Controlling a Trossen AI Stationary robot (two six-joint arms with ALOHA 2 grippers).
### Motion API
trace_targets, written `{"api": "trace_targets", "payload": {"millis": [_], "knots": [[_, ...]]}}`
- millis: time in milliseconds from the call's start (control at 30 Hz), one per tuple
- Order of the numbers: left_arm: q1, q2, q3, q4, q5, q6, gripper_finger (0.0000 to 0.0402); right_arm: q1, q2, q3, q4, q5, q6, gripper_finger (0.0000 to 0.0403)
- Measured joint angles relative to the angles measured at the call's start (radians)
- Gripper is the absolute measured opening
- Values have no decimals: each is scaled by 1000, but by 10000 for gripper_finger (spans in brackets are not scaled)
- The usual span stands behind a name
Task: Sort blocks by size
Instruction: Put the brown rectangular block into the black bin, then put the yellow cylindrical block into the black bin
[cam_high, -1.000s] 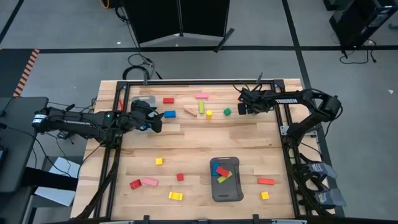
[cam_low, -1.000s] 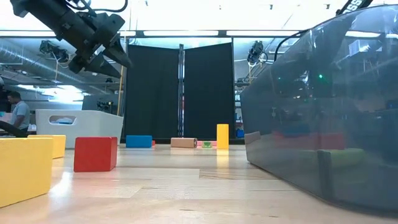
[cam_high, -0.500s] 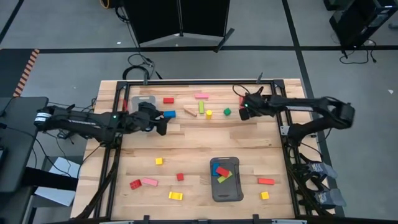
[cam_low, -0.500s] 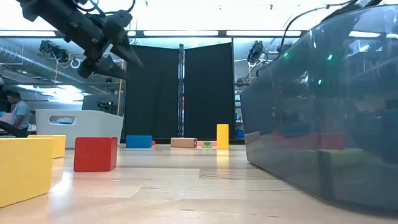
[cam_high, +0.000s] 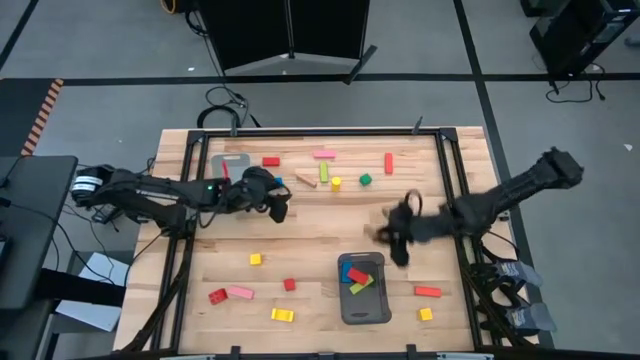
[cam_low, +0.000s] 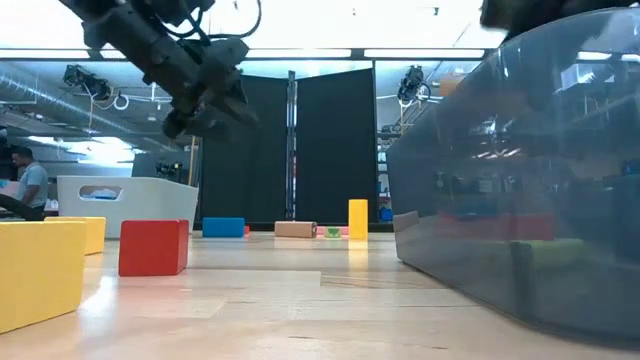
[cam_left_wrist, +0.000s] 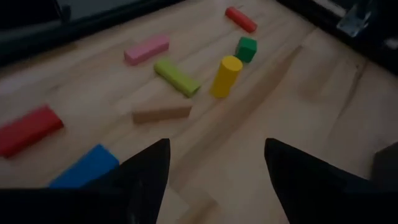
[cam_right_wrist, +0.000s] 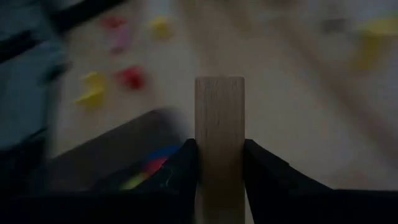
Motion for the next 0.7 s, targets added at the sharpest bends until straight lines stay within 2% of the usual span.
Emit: {"api": "trace_targets", "payload": {"millis": [167, 267, 367, 500, 600, 700], "knots": [[37, 110, 101, -1, 0, 130, 269, 192, 142, 1, 219, -41, 60, 117], [57, 187, 169, -2, 0, 208, 269, 260, 237, 5, 332, -48, 86, 162], [79, 270, 244, -1, 13, 283, 269, 289, 323, 42, 337, -45, 121, 223], [106, 387, 346, -2, 114, 347, 269, 293, 407, 91, 330, -47, 125, 291], [111, 478, 424, 0, 159, 412, 269, 293, 427, 119, 328, -44, 99, 322], [113, 559, 495, -12, 183, 542, 269, 309, 415, 137, 333, 6, 66, 335]]}}
